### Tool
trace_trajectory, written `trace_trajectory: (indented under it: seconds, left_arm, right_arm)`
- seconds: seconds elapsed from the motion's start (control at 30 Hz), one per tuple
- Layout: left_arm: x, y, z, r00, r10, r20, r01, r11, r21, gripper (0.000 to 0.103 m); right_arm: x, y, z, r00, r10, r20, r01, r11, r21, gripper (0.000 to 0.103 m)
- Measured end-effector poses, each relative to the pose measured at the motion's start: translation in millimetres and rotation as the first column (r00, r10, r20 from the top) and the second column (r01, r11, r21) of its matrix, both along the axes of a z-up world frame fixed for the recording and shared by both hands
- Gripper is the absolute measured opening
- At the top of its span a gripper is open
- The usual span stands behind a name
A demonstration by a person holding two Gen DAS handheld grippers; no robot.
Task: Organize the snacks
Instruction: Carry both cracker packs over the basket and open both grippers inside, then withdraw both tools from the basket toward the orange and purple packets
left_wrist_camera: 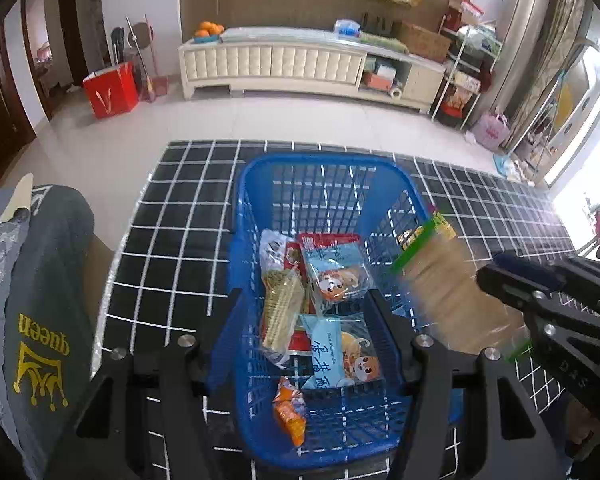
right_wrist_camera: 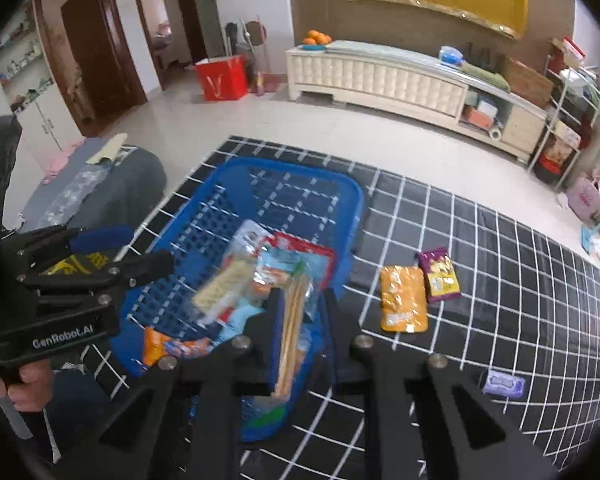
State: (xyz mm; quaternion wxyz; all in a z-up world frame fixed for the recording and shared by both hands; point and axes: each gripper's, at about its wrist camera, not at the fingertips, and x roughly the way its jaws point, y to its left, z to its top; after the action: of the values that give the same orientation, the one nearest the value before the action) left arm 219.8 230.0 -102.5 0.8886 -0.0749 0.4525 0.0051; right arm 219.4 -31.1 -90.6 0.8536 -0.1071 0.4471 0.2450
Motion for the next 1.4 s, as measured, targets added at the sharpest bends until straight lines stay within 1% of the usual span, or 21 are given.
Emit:
trace_trajectory:
  seconds: [0.03,0.13,0.23,0.33,0.53,0.7,0.77,0.8,0.83,0.9,1.03,1.2,1.4]
  left_arm:
    - [-4,2,4,1.000,0.005,0.009,-0.005,1.000,0.006,0.058]
    - [-15,10,12,0.999,0.026,0.035,-0.027,0.999,0.025,0.058]
    - [-21,19,14,0.999,0.036,0.036,-0.037,0.999,0.026,0.058]
    - [-24,30,10,0.998,0.054,0.030,-0.054,0.998,0.021,0.058]
    - [-25,43,-5,0.997,0.072,0.005,-0.072,0.997,0.000,0.058]
    - [-26,42,-12,0.997,0.076,-0.005,-0.076,0.997,-0.008,0.058]
    - [-28,40,-12,0.997,0.071,-0.005,-0.071,0.997,-0.016,0.058]
    - [-28,38,-11,0.998,0.068,-0.002,-0.068,0.998,-0.018,0.058]
    - [-29,36,-10,0.998,0.064,0.000,-0.064,0.998,-0.017,0.058]
    - [-31,33,-8,0.998,0.057,0.004,-0.057,0.998,-0.014,0.058]
    - [-36,21,-2,0.999,0.039,0.015,-0.039,0.999,-0.003,0.058]
    - [-42,6,9,0.999,0.028,0.035,-0.028,1.000,-0.004,0.058]
    - [-46,-16,25,0.998,0.008,0.058,-0.009,1.000,0.013,0.058]
  right_arm:
    - [-2,5,3,1.000,0.011,0.014,-0.011,1.000,0.001,0.018]
    - [-4,19,7,0.999,0.041,0.017,-0.041,0.999,0.008,0.018]
    - [-6,36,4,0.998,0.066,0.017,-0.066,0.998,0.002,0.018]
    - [-5,44,-4,0.997,0.072,-0.001,-0.072,0.997,-0.005,0.018]
    - [0,50,-26,0.996,0.061,-0.067,-0.062,0.998,-0.016,0.018]
    - [-1,49,-29,0.996,0.044,-0.078,-0.047,0.998,-0.041,0.019]
    - [0,44,-27,0.996,0.031,-0.081,-0.035,0.999,-0.041,0.027]
    - [0,43,-27,0.996,0.029,-0.082,-0.032,0.999,-0.041,0.042]
    - [-1,41,-25,0.996,0.027,-0.080,-0.030,0.999,-0.041,0.060]
    - [-5,35,-20,0.998,0.029,-0.059,-0.031,0.999,-0.033,0.074]
    - [-12,25,-8,0.999,0.031,-0.027,-0.032,0.999,-0.029,0.084]
    - [-16,7,7,1.000,0.012,-0.003,-0.012,1.000,-0.020,0.088]
    - [-21,-25,23,0.999,-0.023,0.023,0.023,1.000,0.003,0.090]
